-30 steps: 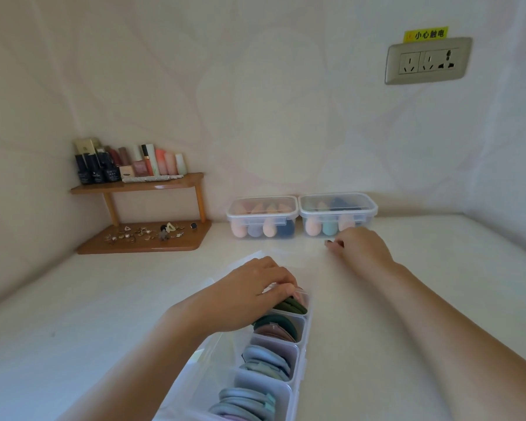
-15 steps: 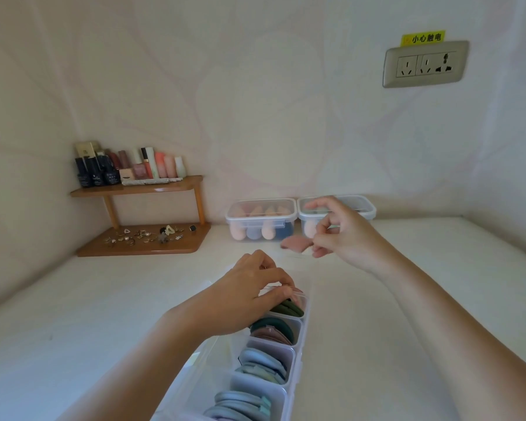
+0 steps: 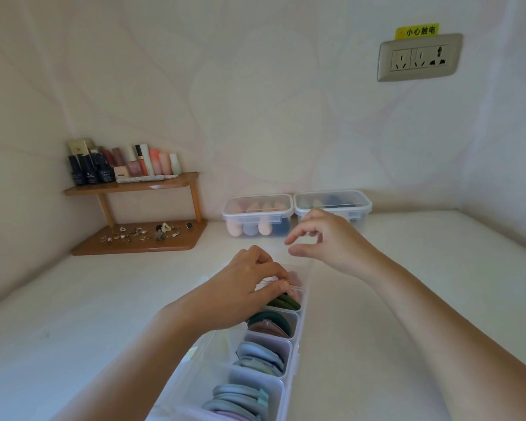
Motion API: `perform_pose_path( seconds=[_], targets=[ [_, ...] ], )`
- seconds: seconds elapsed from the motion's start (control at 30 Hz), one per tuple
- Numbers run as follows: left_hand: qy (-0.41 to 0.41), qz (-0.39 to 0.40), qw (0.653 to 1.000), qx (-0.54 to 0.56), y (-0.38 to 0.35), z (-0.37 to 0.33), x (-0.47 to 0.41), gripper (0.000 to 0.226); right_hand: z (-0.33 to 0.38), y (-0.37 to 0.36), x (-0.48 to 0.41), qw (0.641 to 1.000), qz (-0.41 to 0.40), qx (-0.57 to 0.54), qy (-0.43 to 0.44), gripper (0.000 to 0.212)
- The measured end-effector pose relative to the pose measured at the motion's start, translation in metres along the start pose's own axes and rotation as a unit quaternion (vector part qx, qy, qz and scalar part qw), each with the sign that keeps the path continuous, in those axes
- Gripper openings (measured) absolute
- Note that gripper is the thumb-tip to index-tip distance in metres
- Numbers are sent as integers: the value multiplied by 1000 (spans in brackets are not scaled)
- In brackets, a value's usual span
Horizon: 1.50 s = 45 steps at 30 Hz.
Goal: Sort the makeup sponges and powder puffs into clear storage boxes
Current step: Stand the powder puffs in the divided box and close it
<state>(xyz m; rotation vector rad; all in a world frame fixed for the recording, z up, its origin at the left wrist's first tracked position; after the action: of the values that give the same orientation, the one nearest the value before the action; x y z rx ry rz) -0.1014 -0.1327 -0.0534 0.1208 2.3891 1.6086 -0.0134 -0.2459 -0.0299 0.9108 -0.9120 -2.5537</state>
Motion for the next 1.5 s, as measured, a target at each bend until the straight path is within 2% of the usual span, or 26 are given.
perform_pose_path(
  seconds=[0.07, 0.17, 0.37, 0.53, 0.63, 0.77, 0.87, 1.0, 1.07, 1.2, 1.5],
  targets=[
    [0, 0, 1000, 2, 1, -1, -1, 33, 6, -13, 2, 996, 47, 59, 38, 11],
    [-1, 0, 1000, -1, 1, 0, -1, 31, 8, -23, 2, 989, 95, 103, 47, 16],
    [-7, 0, 1000, -7, 0, -1, -1, 31, -5, -37, -1, 963, 242, 104, -57, 17],
    [-6, -3, 1000, -4, 1, -2, 0, 31, 2, -37, -5, 942, 276, 176, -73, 18],
    [-5, -2, 1000, 0, 0, -1, 0, 31, 6, -40, -5, 935, 298, 180, -64, 15],
    [-1, 3, 1000, -2, -1, 1, 0, 31, 6, -45, -8, 941, 295, 157, -49, 11],
    [1, 5, 1000, -4, -1, 0, 0, 32, 4, -45, -10, 945, 288, 148, -42, 20],
    [-1, 5, 1000, 0, 0, -1, 0, 32, 4, -40, -8, 954, 266, 133, -31, 14],
    [-7, 1, 1000, 1, 1, -1, 0, 32, 5, -26, -9, 967, 231, 103, -29, 13],
    [-15, -19, 1000, -2, 1, 0, 0, 30, 4, 14, -9, 989, 129, -33, -57, 11],
    [-43, -35, 998, 26, 5, -6, 1, 29, 28, -3, 4, 983, 179, -50, -11, 9]
  ],
)
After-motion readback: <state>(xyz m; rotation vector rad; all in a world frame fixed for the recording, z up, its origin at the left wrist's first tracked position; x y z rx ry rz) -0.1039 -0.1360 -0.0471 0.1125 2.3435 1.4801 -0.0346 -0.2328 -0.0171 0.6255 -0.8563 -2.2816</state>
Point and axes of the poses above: each hand's wrist, its own x-axis away from the middle knuckle, its own y-axis out of the back of the hand, z = x × y, the point moved 8 cm from there along -x, towards the middle knuckle, and after that the axes turned 5 degrees about -z, right-handed, at the moved point
